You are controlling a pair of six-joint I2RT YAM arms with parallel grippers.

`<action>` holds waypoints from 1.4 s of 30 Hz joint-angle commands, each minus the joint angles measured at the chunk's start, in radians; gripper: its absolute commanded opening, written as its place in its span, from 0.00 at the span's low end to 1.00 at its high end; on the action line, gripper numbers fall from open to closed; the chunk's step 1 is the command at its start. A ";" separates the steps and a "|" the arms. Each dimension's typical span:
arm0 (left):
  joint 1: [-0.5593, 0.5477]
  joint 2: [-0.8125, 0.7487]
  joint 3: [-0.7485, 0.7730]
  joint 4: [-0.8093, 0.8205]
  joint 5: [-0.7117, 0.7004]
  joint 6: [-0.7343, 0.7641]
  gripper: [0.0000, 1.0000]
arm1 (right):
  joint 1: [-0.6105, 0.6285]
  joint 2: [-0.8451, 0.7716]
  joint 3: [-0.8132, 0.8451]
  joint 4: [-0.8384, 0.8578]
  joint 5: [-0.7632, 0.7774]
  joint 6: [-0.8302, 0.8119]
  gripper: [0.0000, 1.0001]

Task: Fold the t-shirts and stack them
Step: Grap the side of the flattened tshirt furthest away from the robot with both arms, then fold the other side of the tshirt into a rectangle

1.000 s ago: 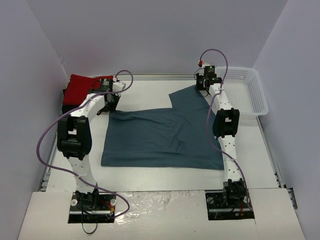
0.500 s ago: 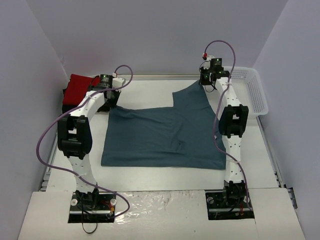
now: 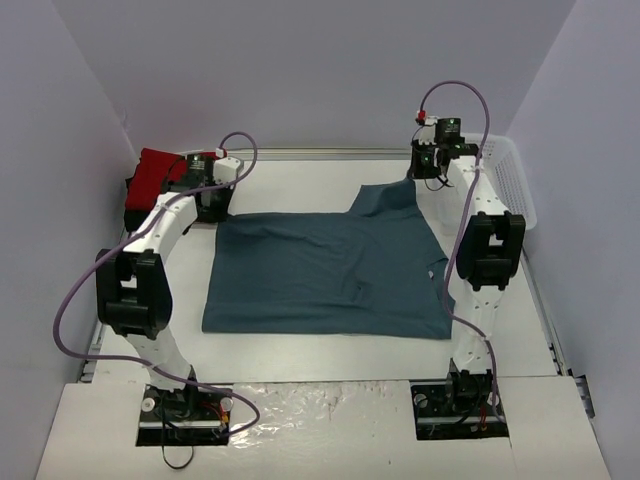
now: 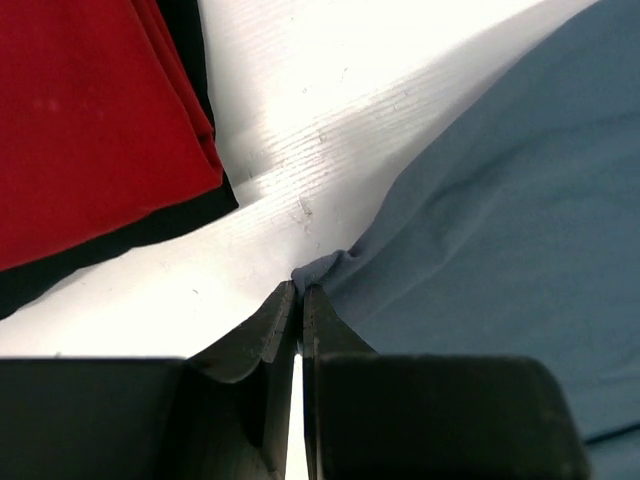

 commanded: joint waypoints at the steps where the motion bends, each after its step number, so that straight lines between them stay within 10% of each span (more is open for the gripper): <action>1: 0.013 -0.067 -0.020 0.010 0.047 0.005 0.02 | -0.019 -0.126 -0.082 -0.004 -0.023 -0.033 0.00; 42: 0.108 -0.394 -0.392 0.070 0.210 0.186 0.02 | -0.082 -0.562 -0.481 -0.313 -0.018 -0.267 0.00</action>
